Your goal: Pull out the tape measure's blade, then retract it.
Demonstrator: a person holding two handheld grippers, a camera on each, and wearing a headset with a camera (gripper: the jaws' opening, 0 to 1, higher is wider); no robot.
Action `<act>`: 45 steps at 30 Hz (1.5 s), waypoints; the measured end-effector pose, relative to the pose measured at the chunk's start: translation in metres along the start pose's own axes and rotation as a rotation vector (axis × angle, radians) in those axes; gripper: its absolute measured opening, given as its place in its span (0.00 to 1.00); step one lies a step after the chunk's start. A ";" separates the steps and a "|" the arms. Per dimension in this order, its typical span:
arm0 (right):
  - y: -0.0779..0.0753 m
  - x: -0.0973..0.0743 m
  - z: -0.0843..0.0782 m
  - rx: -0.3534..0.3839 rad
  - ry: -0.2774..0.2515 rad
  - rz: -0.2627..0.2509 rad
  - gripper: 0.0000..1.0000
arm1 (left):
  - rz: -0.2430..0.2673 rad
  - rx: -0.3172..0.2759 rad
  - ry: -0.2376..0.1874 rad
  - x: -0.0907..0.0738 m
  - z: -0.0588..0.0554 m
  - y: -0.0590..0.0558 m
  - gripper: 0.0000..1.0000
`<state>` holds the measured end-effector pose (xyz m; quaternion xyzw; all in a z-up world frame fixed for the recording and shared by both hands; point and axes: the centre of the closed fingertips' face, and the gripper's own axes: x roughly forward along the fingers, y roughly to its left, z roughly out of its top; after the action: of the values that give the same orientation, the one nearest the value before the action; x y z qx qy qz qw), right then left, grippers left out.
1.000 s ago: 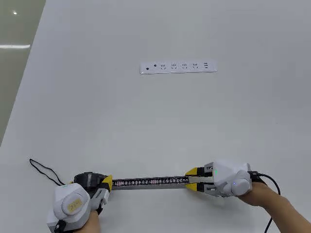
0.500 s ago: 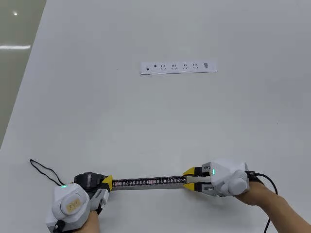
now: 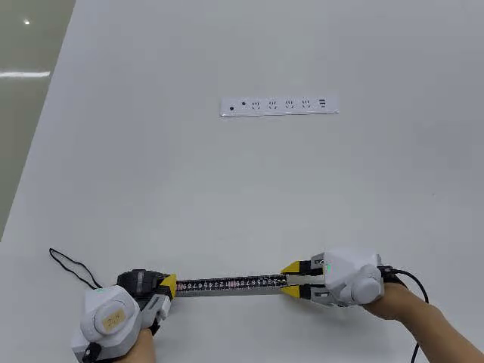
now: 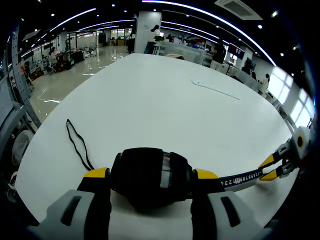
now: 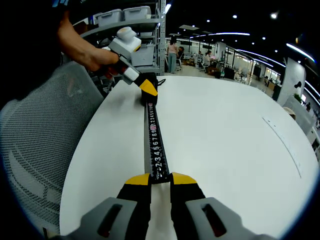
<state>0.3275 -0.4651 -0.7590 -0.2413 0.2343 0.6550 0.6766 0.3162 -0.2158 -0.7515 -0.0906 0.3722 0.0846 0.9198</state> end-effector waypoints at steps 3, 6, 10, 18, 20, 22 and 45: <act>-0.001 0.002 0.001 -0.003 -0.002 0.002 0.12 | -0.001 -0.003 0.000 0.000 0.001 0.000 0.61; 0.000 0.004 0.004 -0.006 -0.006 0.005 0.12 | -0.003 -0.007 0.000 -0.001 0.001 0.000 0.61; -0.001 0.007 0.008 -0.009 -0.012 0.009 0.12 | -0.005 -0.011 -0.001 0.000 0.001 0.000 0.61; -0.001 0.011 0.012 -0.012 -0.019 0.014 0.12 | -0.010 -0.017 -0.004 -0.001 0.002 0.001 0.61; 0.000 0.012 0.015 -0.014 -0.019 0.015 0.12 | -0.011 -0.018 -0.003 0.000 0.001 0.002 0.61; -0.001 0.013 0.016 -0.015 -0.022 0.016 0.12 | -0.011 -0.020 -0.004 0.000 0.001 0.002 0.61; 0.000 0.021 0.022 -0.016 -0.024 0.026 0.12 | -0.014 -0.026 0.001 0.001 0.002 0.003 0.62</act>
<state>0.3283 -0.4348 -0.7549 -0.2357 0.2238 0.6685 0.6689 0.3173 -0.2127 -0.7511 -0.1052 0.3709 0.0826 0.9190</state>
